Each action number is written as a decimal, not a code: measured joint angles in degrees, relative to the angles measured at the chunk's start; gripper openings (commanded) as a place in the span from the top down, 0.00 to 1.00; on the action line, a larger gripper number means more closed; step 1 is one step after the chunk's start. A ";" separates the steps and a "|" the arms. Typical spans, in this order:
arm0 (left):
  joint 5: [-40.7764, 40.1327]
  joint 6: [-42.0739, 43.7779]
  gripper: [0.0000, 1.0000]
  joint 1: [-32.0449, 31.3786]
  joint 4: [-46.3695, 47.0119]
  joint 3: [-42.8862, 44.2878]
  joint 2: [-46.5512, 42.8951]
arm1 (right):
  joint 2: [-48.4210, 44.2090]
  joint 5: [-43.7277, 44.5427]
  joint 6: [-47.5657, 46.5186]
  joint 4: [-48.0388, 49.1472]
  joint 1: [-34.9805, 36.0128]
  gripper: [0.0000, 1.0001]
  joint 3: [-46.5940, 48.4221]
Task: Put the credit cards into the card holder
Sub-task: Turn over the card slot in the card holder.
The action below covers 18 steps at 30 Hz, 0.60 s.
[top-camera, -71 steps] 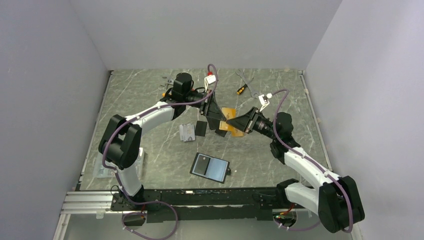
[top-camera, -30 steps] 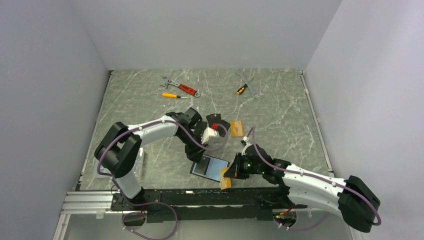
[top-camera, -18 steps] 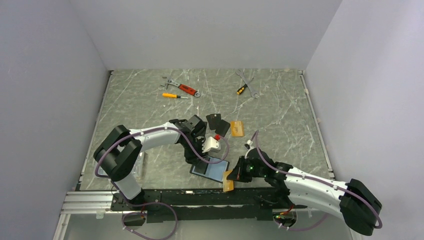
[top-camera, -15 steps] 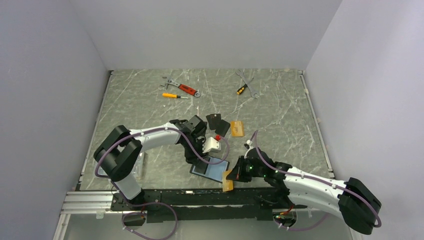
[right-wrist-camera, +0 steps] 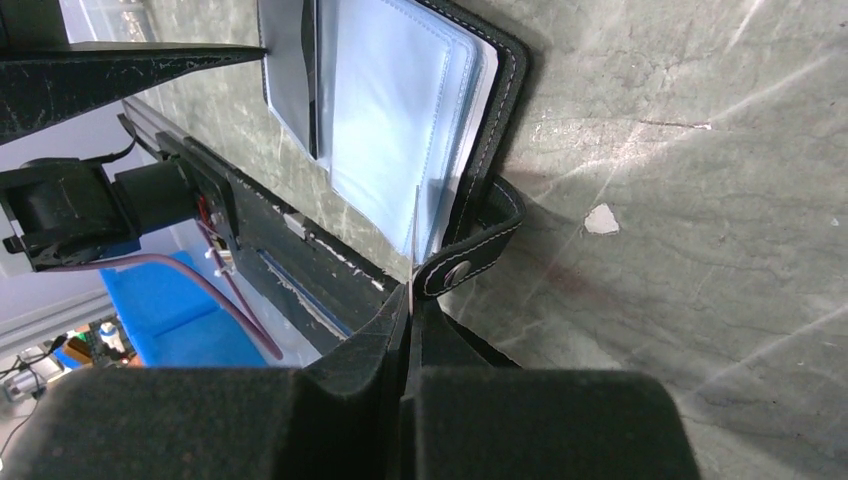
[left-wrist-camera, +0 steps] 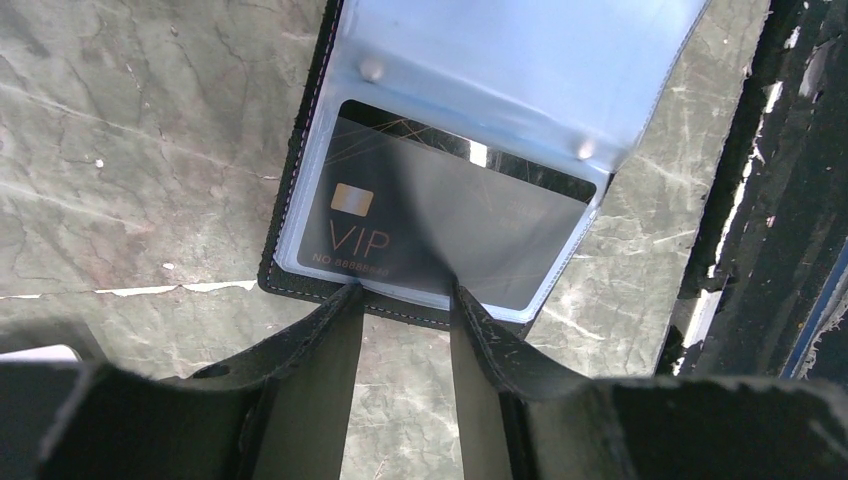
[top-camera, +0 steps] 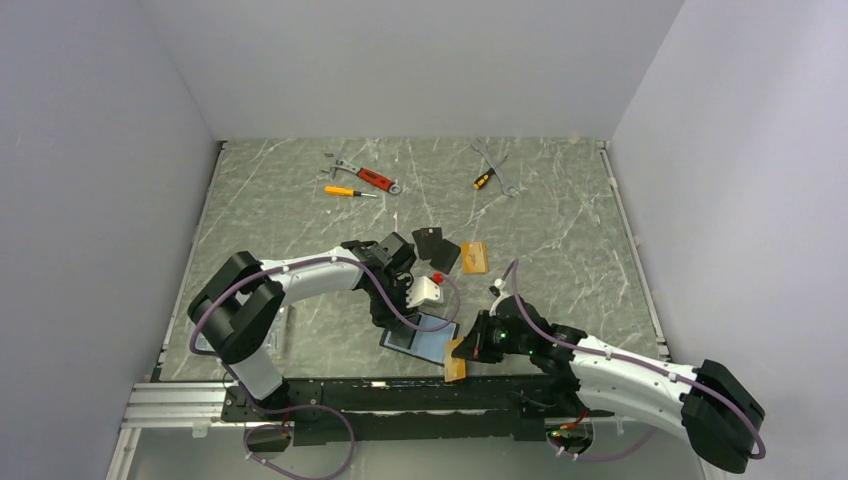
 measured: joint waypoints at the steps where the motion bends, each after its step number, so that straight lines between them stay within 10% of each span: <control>1: -0.09 0.02 0.58 -0.04 0.02 0.00 0.00 | -0.37 0.02 0.00 -0.20 -0.04 1.00 -0.11; 18: -1.36 0.17 0.60 -0.81 0.24 -0.24 -0.33 | -0.28 -0.35 -0.42 0.72 -0.74 1.00 -1.79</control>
